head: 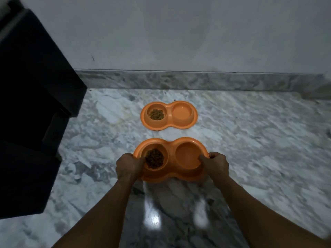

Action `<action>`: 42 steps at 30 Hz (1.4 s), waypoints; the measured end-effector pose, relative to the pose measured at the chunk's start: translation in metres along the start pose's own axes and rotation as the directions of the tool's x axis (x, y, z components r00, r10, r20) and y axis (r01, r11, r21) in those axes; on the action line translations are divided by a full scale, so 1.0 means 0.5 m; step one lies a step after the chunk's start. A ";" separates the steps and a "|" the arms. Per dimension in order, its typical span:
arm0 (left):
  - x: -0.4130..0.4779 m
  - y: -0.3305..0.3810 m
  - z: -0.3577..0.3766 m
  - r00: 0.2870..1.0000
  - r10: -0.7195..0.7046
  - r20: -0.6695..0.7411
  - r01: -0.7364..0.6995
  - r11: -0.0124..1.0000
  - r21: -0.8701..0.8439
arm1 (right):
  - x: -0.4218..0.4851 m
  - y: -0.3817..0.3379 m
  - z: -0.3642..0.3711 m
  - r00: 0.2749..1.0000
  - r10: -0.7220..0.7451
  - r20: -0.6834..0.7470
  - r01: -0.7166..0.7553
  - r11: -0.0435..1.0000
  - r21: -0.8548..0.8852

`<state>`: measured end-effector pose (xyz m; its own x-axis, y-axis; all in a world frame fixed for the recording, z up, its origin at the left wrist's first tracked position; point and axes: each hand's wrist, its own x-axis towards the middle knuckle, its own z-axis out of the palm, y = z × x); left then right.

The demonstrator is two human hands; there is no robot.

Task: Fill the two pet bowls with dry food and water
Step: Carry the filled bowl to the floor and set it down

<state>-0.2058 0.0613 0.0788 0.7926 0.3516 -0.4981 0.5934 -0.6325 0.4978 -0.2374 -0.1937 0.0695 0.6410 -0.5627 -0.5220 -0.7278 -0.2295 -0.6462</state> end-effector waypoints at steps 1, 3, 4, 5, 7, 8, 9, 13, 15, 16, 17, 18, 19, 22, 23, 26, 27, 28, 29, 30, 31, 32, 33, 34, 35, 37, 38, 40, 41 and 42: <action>0.010 -0.013 0.018 1.000 -0.001 0.000 0.001 1.000 -0.001 | 0.012 0.015 0.012 1.000 -0.002 -0.002 0.002 1.000 -0.012; 0.023 -0.029 0.042 1.000 -0.008 0.003 0.008 1.000 0.004 | 0.031 0.036 0.026 1.000 -0.002 -0.005 0.002 1.000 -0.030; 0.027 -0.034 0.051 1.000 -0.009 0.005 0.009 1.000 0.005 | 0.038 0.044 0.030 1.000 -0.002 -0.006 0.002 0.999 -0.037; 0.031 -0.038 0.058 1.000 -0.014 0.005 0.014 1.000 0.005 | 0.043 0.051 0.034 1.000 -0.002 -0.006 0.002 0.999 -0.042; 0.041 -0.040 0.074 1.000 -0.018 0.006 0.018 1.000 0.002 | 0.056 0.064 0.042 1.000 0.000 -0.002 0.000 0.999 -0.052; 0.045 -0.041 0.078 1.000 -0.019 0.006 0.019 1.000 0.004 | 0.059 0.067 0.046 1.000 0.000 -0.002 -0.001 0.999 -0.054; 0.050 -0.040 0.085 1.000 -0.021 0.006 0.021 1.000 0.002 | 0.065 0.070 0.050 1.000 0.001 -0.007 -0.002 0.999 -0.054; 0.068 -0.038 0.097 0.999 -0.034 -0.006 0.034 0.999 0.017 | 0.079 0.070 0.062 1.000 -0.008 0.000 0.008 0.998 -0.061; 0.075 -0.037 0.099 0.999 -0.034 -0.015 0.035 0.999 0.027 | 0.086 0.067 0.067 1.000 -0.020 -0.003 0.020 0.998 -0.064; 0.080 -0.037 0.100 0.999 -0.027 -0.017 0.028 0.999 0.034 | 0.089 0.067 0.070 1.000 -0.026 -0.004 0.025 0.998 -0.063; 0.084 -0.037 0.101 1.000 -0.017 -0.017 0.017 0.999 0.038 | 0.092 0.066 0.072 1.000 -0.023 -0.005 0.022 0.998 -0.062; 0.091 -0.036 0.102 1.000 -0.004 -0.022 0.005 0.999 0.043 | 0.098 0.064 0.077 1.000 -0.020 -0.007 0.019 0.998 -0.057; 0.095 -0.034 0.102 1.000 0.002 -0.025 -0.001 0.999 0.047 | 0.102 0.062 0.079 1.000 -0.019 -0.009 0.018 0.998 -0.057; 0.112 -0.028 0.103 0.999 0.003 -0.046 -0.001 0.999 0.035 | 0.116 0.053 0.090 0.999 -0.035 -0.003 0.035 0.997 -0.065; 0.115 -0.027 0.103 0.999 -0.002 -0.049 0.003 0.999 0.035 | 0.119 0.051 0.093 0.999 -0.036 -0.003 0.036 0.997 -0.067; 0.128 -0.028 0.102 0.999 0.012 -0.049 -0.009 0.998 0.058 | 0.126 0.050 0.100 0.999 -0.046 -0.013 0.045 0.997 -0.062; 0.132 -0.029 0.101 0.999 0.013 -0.043 -0.011 0.998 0.062 | 0.127 0.049 0.103 0.999 -0.047 -0.017 0.046 0.997 -0.064; 0.134 -0.027 0.100 0.999 0.012 -0.037 -0.010 0.998 0.057 | 0.129 0.048 0.104 0.998 -0.051 -0.020 0.050 0.997 -0.063; 0.136 -0.026 0.101 0.999 0.010 -0.033 -0.009 0.999 0.048 | 0.129 0.047 0.104 0.998 -0.056 -0.022 0.054 0.997 -0.063; 0.137 -0.026 0.099 0.999 0.007 -0.031 -0.006 0.999 0.041 | 0.130 0.046 0.105 0.998 -0.057 -0.023 0.056 0.997 -0.061; 0.137 -0.025 0.098 1.000 0.007 -0.029 -0.006 0.999 0.035 | 0.130 0.044 0.106 0.998 -0.058 -0.025 0.057 0.997 -0.060; 0.138 -0.023 0.098 1.000 0.012 -0.027 -0.011 0.999 0.030 | 0.131 0.043 0.106 0.998 -0.062 -0.027 0.060 0.996 -0.060; 0.138 -0.023 0.098 1.000 0.016 -0.022 -0.015 0.999 0.029 | 0.131 0.041 0.105 0.997 -0.066 -0.030 0.064 0.996 -0.062; 0.138 -0.022 0.098 1.000 0.020 -0.014 -0.019 0.999 0.028 | 0.131 0.040 0.104 0.997 -0.066 -0.034 0.064 0.996 -0.064; 0.140 -0.021 0.099 1.000 0.024 -0.007 -0.024 0.999 0.028 | 0.132 0.040 0.104 0.997 -0.066 -0.037 0.063 0.996 -0.062; 0.141 -0.021 0.100 1.000 0.029 0.003 -0.029 0.999 0.028 | 0.132 0.039 0.103 0.997 -0.064 -0.038 0.062 0.996 -0.061; 0.141 -0.021 0.101 0.999 0.034 0.003 -0.034 0.999 0.029 | 0.131 0.039 0.102 0.998 -0.060 -0.037 0.058 0.996 -0.062; 0.144 -0.022 0.103 0.999 0.043 0.001 -0.043 0.999 0.029 | 0.131 0.036 0.100 0.999 -0.048 -0.025 0.046 0.997 -0.060; 0.144 -0.021 0.104 0.999 0.045 0.000 -0.045 0.999 0.028 | 0.131 0.035 0.099 0.999 -0.040 -0.018 0.039 0.997 -0.062; 0.144 -0.020 0.103 0.999 0.048 0.001 -0.048 0.998 0.029 | 0.131 0.032 0.100 0.999 -0.032 -0.011 0.032 0.997 -0.069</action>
<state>-0.1619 0.0574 0.0016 0.8202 0.3199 -0.4742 0.5500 -0.6686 0.5004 -0.1950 -0.1945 -0.0031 0.6615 -0.5636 -0.4947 -0.7222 -0.3012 -0.6227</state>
